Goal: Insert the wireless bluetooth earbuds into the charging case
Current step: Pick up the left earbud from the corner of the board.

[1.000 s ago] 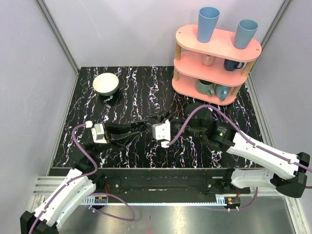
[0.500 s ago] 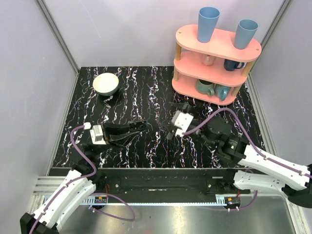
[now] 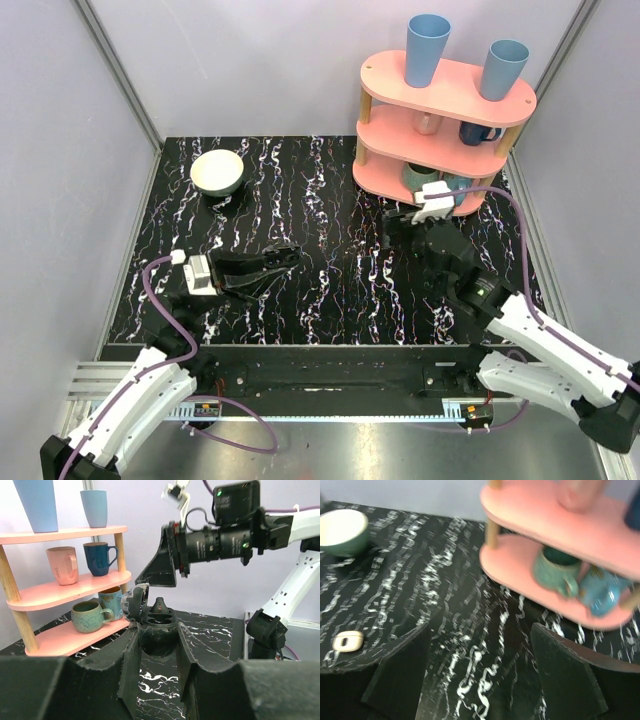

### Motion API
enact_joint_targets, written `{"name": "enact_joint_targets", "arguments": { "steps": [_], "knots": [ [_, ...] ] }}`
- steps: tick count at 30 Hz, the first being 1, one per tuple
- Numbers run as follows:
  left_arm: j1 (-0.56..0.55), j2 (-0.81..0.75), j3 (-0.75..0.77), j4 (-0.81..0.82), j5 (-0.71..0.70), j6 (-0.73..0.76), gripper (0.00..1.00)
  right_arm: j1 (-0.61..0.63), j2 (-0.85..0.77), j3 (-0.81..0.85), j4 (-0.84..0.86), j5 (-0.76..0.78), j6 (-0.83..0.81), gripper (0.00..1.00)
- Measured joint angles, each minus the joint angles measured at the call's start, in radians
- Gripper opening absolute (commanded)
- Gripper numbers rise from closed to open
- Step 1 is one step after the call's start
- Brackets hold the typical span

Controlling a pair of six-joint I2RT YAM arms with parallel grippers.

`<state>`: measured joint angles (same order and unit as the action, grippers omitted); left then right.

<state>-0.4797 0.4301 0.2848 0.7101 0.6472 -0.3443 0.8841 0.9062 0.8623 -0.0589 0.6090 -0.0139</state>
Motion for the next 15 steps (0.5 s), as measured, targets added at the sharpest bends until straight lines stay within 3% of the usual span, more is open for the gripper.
{"name": "enact_joint_targets", "arguments": {
  "steps": [7,15],
  "knots": [
    [0.0,0.014,0.0,0.026,0.002,-0.013,0.0,-0.248,-0.047,-0.055,-0.192,-0.117,0.294,0.89],
    [0.0,-0.004,0.0,0.027,0.002,-0.016,0.0,-0.389,0.101,0.013,-0.443,-0.278,0.521,0.86]
  ]
}}
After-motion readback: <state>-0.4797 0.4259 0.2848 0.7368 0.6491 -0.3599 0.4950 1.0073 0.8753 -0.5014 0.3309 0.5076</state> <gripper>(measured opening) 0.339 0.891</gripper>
